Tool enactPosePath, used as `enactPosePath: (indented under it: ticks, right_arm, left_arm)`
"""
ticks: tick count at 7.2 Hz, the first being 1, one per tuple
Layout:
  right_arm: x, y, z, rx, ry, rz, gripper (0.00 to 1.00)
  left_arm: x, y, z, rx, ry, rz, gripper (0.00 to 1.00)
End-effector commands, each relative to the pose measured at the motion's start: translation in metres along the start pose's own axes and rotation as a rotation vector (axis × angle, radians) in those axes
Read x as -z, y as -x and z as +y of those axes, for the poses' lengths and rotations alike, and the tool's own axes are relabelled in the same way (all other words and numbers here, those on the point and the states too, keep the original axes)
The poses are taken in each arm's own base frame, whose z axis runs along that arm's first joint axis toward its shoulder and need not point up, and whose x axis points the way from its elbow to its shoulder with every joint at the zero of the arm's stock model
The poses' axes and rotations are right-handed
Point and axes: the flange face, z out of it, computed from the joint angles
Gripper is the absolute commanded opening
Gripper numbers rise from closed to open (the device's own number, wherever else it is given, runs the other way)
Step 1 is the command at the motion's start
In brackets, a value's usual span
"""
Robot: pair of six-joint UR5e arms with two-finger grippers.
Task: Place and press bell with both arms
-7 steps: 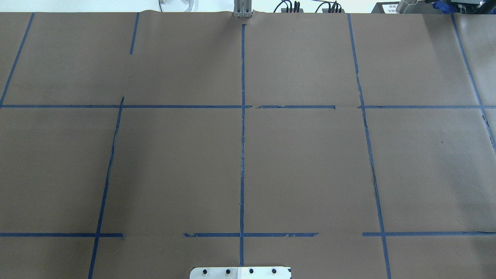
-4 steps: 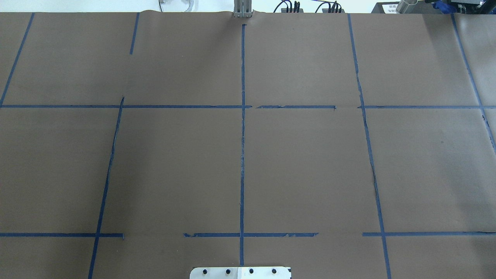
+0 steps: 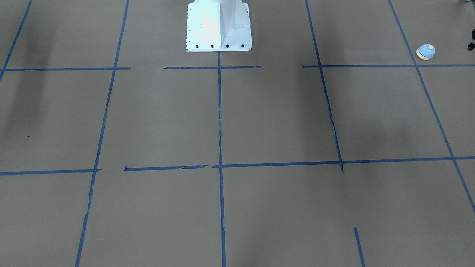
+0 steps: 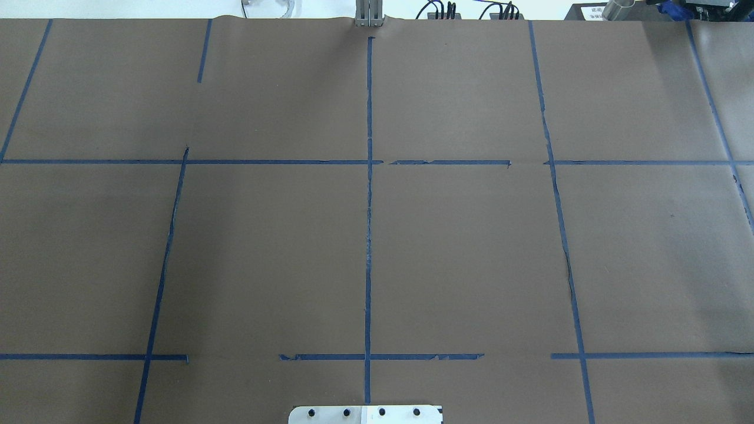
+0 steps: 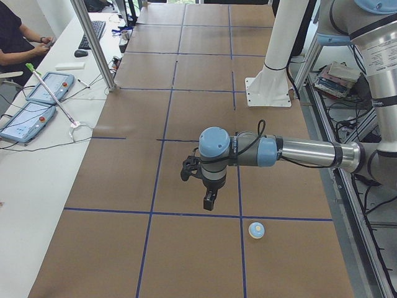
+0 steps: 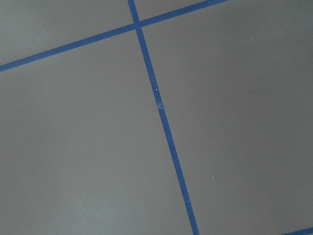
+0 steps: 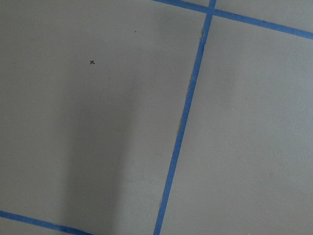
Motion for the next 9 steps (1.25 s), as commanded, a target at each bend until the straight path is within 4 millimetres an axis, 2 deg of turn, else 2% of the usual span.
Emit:
enactPosePath:
  ticks: [1, 6, 9]
  right_arm:
    - [-0.001, 0.0, 0.001, -0.001, 0.001, 0.001, 1.0]
    - [-0.007, -0.004, 0.003, -0.006, 0.008, -0.023, 1.0]
    - [-0.011, -0.002, 0.008, -0.017, 0.007, -0.084, 1.0]
  left_arm:
    - [-0.001, -0.004, 0.004, -0.025, -0.032, 0.03, 1.0]
    - [-0.007, -0.004, 0.012, -0.012, -0.026, 0.062, 1.0]
    - [-0.02, -0.003, 0.02, 0.132, 0.012, 0.065, 1.0]
